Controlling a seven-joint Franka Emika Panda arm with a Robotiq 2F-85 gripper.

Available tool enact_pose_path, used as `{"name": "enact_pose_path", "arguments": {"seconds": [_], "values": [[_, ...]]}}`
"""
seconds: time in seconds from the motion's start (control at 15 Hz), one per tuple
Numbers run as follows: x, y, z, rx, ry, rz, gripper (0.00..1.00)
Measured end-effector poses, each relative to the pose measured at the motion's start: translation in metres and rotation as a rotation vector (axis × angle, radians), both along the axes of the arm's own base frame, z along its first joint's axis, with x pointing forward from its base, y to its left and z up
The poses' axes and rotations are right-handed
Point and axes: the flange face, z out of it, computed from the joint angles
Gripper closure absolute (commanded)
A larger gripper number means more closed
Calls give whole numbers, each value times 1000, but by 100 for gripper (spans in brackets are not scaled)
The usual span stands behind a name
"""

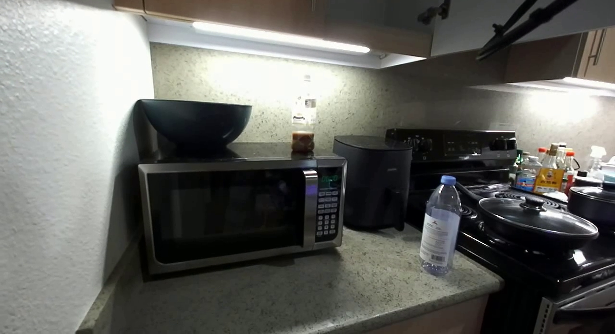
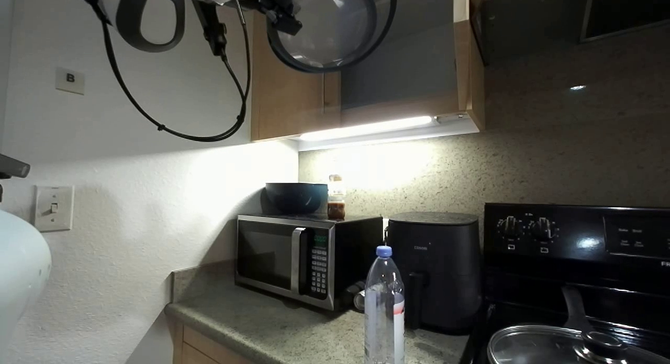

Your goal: Pick up the lids from the top of the microwave and put them inside the open upper cabinet

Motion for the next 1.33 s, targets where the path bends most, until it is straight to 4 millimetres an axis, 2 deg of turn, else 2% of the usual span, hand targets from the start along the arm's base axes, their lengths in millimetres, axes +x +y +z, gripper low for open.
{"name": "enact_pose_path", "arguments": {"seconds": [0.13, 0.27, 0.6, 0.8, 1.33], "values": [[-2, -2, 7, 30, -8, 36, 100], [-5, -14, 20, 82, -29, 73, 100], [3, -71, 50, 212, -66, 82, 98], [19, -102, 53, 248, -55, 40, 98], [31, -99, 55, 255, -38, 70, 100]]}}
